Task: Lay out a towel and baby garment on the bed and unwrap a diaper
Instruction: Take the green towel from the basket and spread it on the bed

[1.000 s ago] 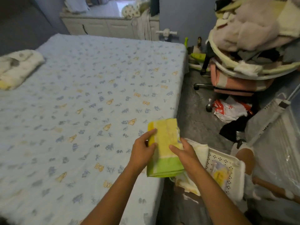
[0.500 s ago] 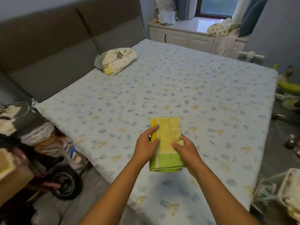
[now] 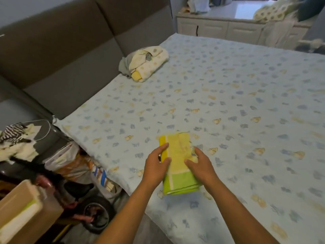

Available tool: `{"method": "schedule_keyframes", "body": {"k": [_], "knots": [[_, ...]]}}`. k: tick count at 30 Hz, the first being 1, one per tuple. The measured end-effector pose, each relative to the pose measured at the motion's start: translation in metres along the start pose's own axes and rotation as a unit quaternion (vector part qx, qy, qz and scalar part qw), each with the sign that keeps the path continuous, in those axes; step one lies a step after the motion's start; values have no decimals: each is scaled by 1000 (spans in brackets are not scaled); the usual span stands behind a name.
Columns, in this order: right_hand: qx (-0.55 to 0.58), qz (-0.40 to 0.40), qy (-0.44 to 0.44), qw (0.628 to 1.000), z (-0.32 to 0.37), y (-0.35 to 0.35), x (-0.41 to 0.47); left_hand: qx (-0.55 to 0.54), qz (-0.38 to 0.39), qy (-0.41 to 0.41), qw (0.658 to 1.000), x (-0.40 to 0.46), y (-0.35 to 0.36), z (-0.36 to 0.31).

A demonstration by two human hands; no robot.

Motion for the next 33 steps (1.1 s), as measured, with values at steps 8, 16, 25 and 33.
{"method": "schedule_keyframes", "body": {"k": [8,16,25,33], "knots": [[-60,0,23,998,-42,45,131,15,3,-57,998,119,1,85],[-136,-31,33,990,-49,54,248,17,59,-41,997,230,24,115],[-263,-114,39,957,-61,43,372,-6,158,-33,987,356,85,160],[-356,-65,92,928,-123,53,472,156,255,-74,952,442,123,234]]}}
Point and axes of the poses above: each hand's wrist, its own x-axis towards the middle knuckle, its own y-axis out of the palm, z = x × y, the point moved 6 cm from there along x, towards the middle knuckle, and after that the axes turned 1 degree about x, right-handed, at the moved point
